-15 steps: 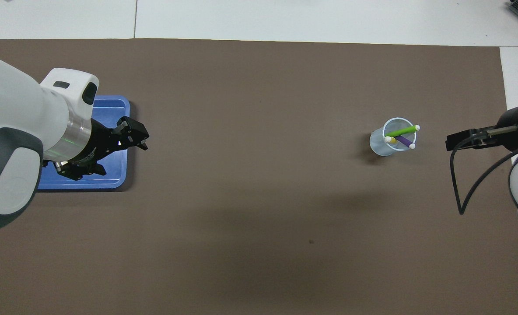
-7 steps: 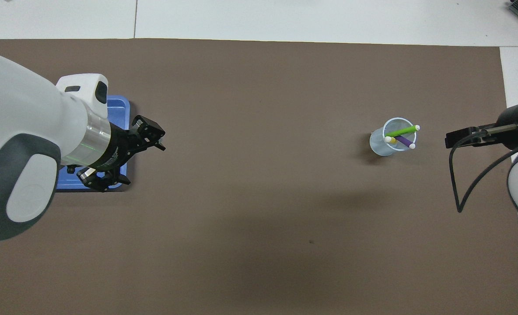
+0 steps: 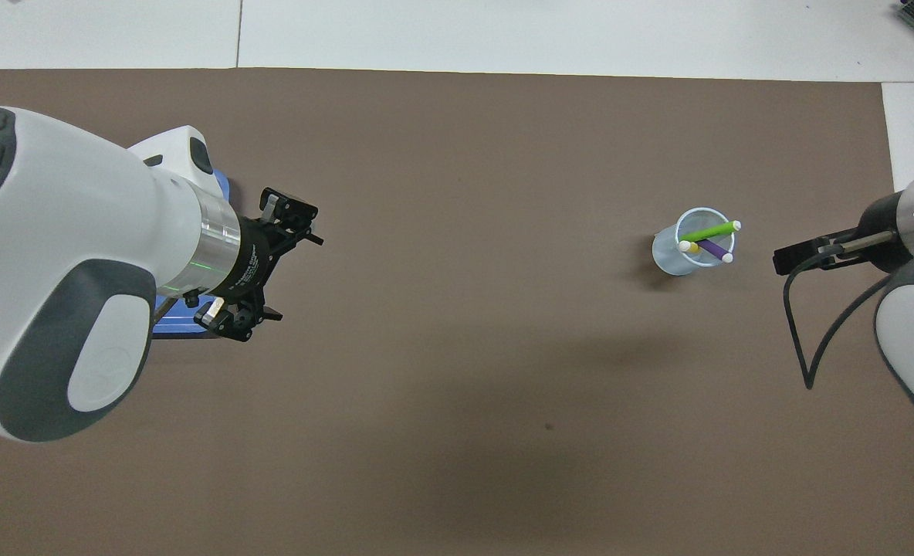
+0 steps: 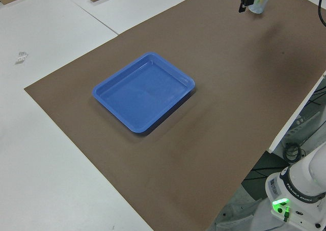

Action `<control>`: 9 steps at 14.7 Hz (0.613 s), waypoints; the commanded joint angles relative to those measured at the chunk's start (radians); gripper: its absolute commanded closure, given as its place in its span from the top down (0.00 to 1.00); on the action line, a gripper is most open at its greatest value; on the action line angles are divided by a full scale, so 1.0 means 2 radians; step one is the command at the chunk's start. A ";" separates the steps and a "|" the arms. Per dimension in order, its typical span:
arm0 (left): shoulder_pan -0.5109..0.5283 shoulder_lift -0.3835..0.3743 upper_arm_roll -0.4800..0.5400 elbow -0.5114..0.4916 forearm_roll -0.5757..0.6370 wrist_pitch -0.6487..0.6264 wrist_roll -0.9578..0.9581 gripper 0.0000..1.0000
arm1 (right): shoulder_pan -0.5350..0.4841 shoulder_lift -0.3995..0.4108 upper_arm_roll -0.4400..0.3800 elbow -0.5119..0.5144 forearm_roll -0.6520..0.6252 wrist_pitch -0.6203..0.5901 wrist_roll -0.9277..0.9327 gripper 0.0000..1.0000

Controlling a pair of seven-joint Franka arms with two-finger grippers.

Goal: Right arm passes pens to left for tray arrangement
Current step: 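Raise the left gripper from the tray while the right gripper reaches the cup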

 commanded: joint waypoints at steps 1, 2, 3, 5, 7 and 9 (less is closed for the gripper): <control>-0.009 -0.019 0.005 -0.036 -0.013 0.040 -0.037 1.00 | -0.009 -0.011 0.001 -0.041 0.029 0.052 -0.045 1.00; -0.013 -0.023 0.005 -0.047 -0.023 0.047 -0.038 1.00 | -0.009 -0.005 0.001 -0.048 0.037 0.072 -0.052 1.00; -0.013 -0.029 0.006 -0.058 -0.036 0.060 -0.038 1.00 | -0.009 0.007 0.001 -0.052 0.040 0.088 -0.053 1.00; -0.013 -0.036 0.006 -0.086 -0.066 0.110 -0.052 1.00 | -0.004 0.034 0.001 -0.053 0.040 0.112 -0.056 1.00; -0.015 -0.039 0.005 -0.105 -0.079 0.149 -0.070 1.00 | -0.002 0.058 0.001 -0.054 0.040 0.132 -0.061 1.00; -0.018 -0.036 0.006 -0.108 -0.080 0.157 -0.081 1.00 | 0.004 0.065 0.001 -0.066 0.040 0.149 -0.062 0.99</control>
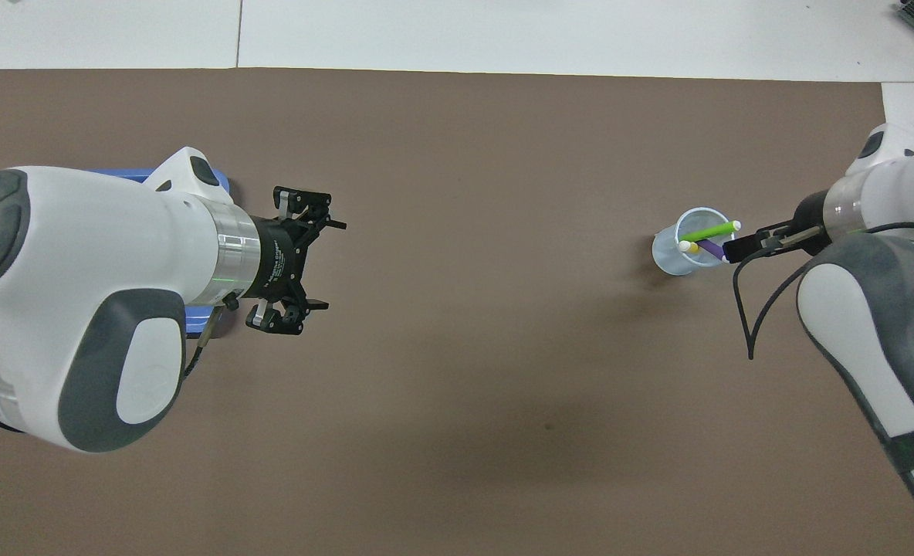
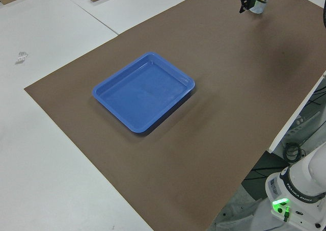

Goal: Right arm passes pens to left for tray arrangement
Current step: 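Grasp the purple pen in the cup with the right gripper and lift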

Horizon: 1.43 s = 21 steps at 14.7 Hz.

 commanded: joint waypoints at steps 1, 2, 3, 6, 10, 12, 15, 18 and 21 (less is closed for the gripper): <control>-0.010 -0.016 0.005 -0.028 -0.011 0.031 -0.019 1.00 | 0.004 0.005 0.001 -0.018 0.011 0.024 -0.016 0.95; -0.010 -0.015 0.005 -0.033 -0.016 0.038 -0.021 1.00 | 0.005 0.005 0.001 -0.022 0.011 0.025 -0.018 0.91; -0.012 -0.014 0.006 -0.038 -0.028 0.052 -0.032 1.00 | 0.005 0.005 0.001 -0.025 0.010 0.026 -0.022 0.86; -0.021 -0.014 0.006 -0.054 -0.032 0.083 -0.054 1.00 | 0.005 0.004 0.001 -0.038 0.009 0.026 -0.038 0.74; -0.025 -0.013 0.006 -0.052 -0.032 0.082 -0.065 1.00 | 0.005 0.004 0.001 -0.056 0.002 0.053 -0.046 0.64; -0.031 -0.013 0.006 -0.052 -0.032 0.082 -0.073 1.00 | 0.005 0.005 0.000 -0.057 0.001 0.062 -0.054 0.57; -0.042 -0.013 0.007 -0.053 -0.032 0.083 -0.073 1.00 | 0.005 0.012 0.000 -0.057 -0.003 0.067 -0.054 0.53; -0.037 -0.013 0.007 -0.054 -0.032 0.087 -0.073 1.00 | 0.005 0.018 0.000 -0.057 -0.009 0.080 -0.054 0.51; -0.038 -0.010 0.006 -0.056 -0.032 0.096 -0.076 1.00 | 0.005 0.019 0.000 -0.057 -0.010 0.080 -0.054 0.47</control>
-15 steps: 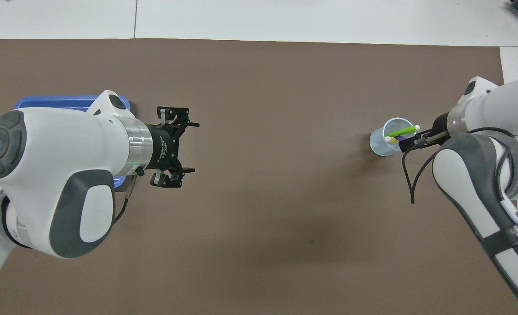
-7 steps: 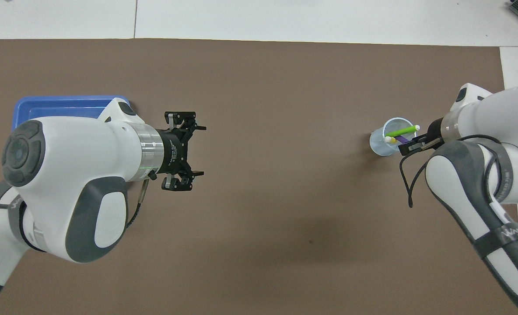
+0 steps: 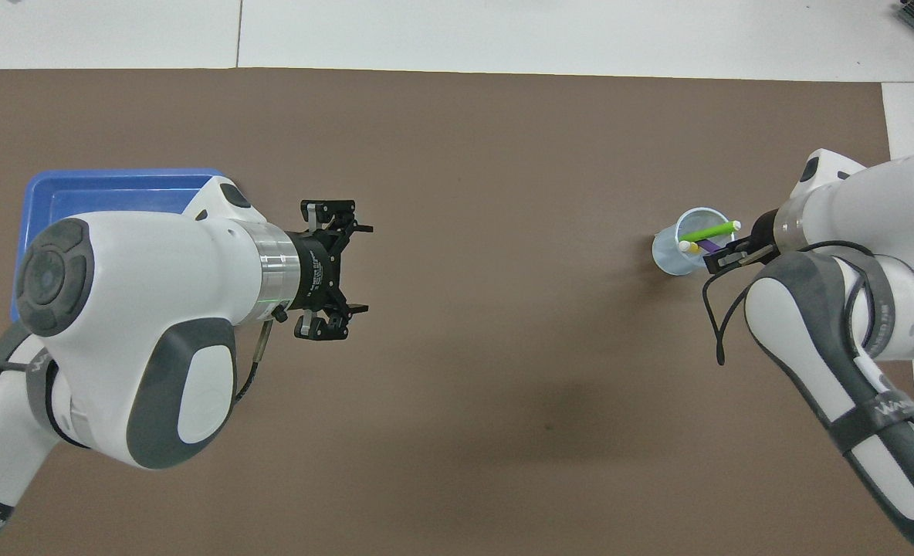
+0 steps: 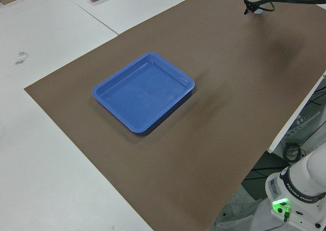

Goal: Right arm passes pens to left for tray arrangement
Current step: 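Grasp the purple pen in the cup with the right gripper and lift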

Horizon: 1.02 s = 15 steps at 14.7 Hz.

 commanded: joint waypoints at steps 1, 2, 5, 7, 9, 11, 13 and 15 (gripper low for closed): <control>-0.007 -0.009 0.004 -0.019 -0.009 0.016 -0.011 1.00 | -0.002 0.000 0.000 -0.006 -0.003 0.012 -0.013 0.47; -0.009 -0.008 0.004 -0.019 -0.009 0.018 -0.012 1.00 | -0.002 0.002 0.000 -0.006 -0.003 0.012 -0.013 0.44; -0.024 0.005 0.004 -0.020 -0.009 0.052 -0.043 1.00 | -0.002 0.002 0.000 -0.006 -0.004 0.012 -0.014 0.36; -0.024 0.007 0.004 -0.021 -0.009 0.054 -0.044 1.00 | -0.002 0.003 0.000 -0.006 -0.006 0.013 -0.013 0.36; -0.025 0.008 0.004 -0.022 -0.009 0.057 -0.044 1.00 | -0.002 0.004 0.000 -0.006 -0.009 0.015 -0.013 0.36; -0.032 0.011 0.004 -0.023 -0.009 0.076 -0.045 1.00 | -0.002 0.008 0.000 -0.006 -0.009 0.024 -0.012 0.36; -0.041 0.014 0.004 -0.029 -0.009 0.098 -0.050 1.00 | -0.003 0.010 0.000 -0.006 -0.009 0.025 -0.010 0.36; -0.043 0.019 0.004 -0.029 -0.009 0.115 -0.065 1.00 | -0.003 0.010 0.000 -0.006 -0.009 0.025 -0.010 0.30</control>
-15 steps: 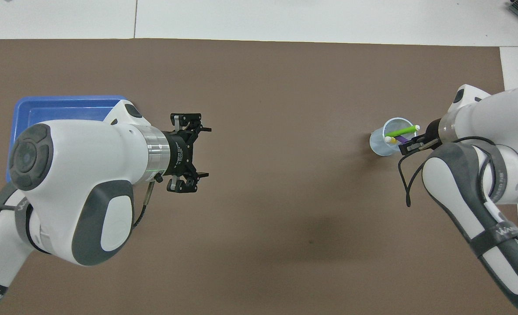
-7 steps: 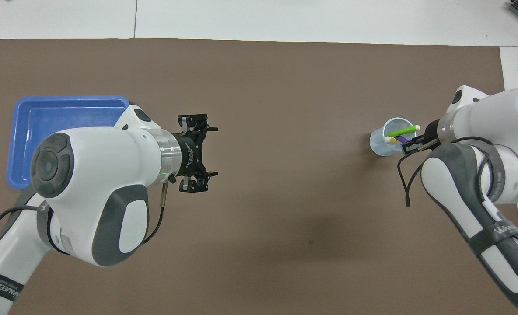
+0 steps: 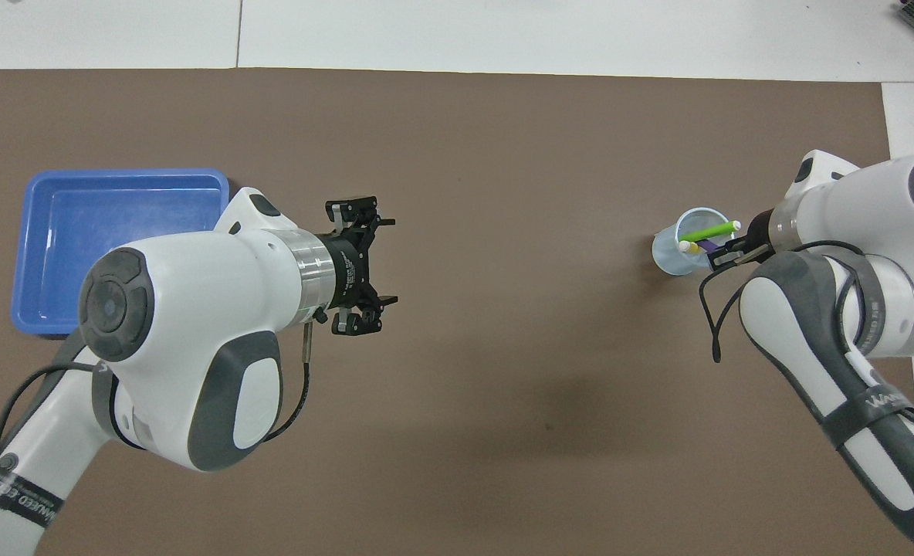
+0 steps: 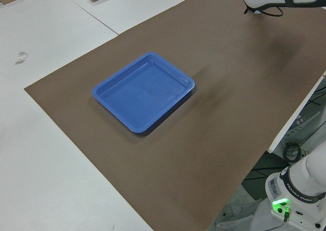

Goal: Right arm passes pens to left for tray arrangement
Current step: 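Grasp the purple pen in the cup with the right gripper and lift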

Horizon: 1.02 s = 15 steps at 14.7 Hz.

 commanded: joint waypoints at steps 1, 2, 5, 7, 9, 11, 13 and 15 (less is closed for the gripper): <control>-0.013 0.001 0.006 -0.011 -0.009 0.027 -0.014 1.00 | -0.003 0.001 0.000 -0.005 -0.006 0.012 -0.011 0.27; -0.013 0.001 0.006 -0.011 -0.009 0.027 -0.014 1.00 | -0.003 0.001 0.000 -0.005 -0.006 0.012 -0.011 0.21; -0.012 0.000 0.007 -0.016 -0.009 0.026 -0.011 1.00 | -0.004 0.002 0.000 -0.003 -0.006 0.011 -0.012 0.07; -0.014 0.001 0.007 -0.016 -0.009 0.027 -0.012 1.00 | -0.005 0.004 0.000 0.004 -0.006 0.002 -0.013 0.06; -0.020 0.001 0.007 -0.016 -0.009 0.027 -0.012 1.00 | -0.006 0.001 0.000 0.020 -0.005 -0.025 -0.010 0.06; -0.020 0.002 0.007 -0.013 -0.009 0.028 -0.012 1.00 | -0.008 -0.004 0.001 0.049 -0.004 -0.073 -0.008 0.06; -0.020 0.004 0.006 -0.003 -0.009 0.025 -0.018 1.00 | -0.010 -0.014 0.001 0.075 0.000 -0.118 -0.009 0.06; -0.030 0.010 0.006 0.005 -0.008 0.023 -0.038 1.00 | -0.010 -0.029 0.000 0.103 0.004 -0.168 -0.007 0.06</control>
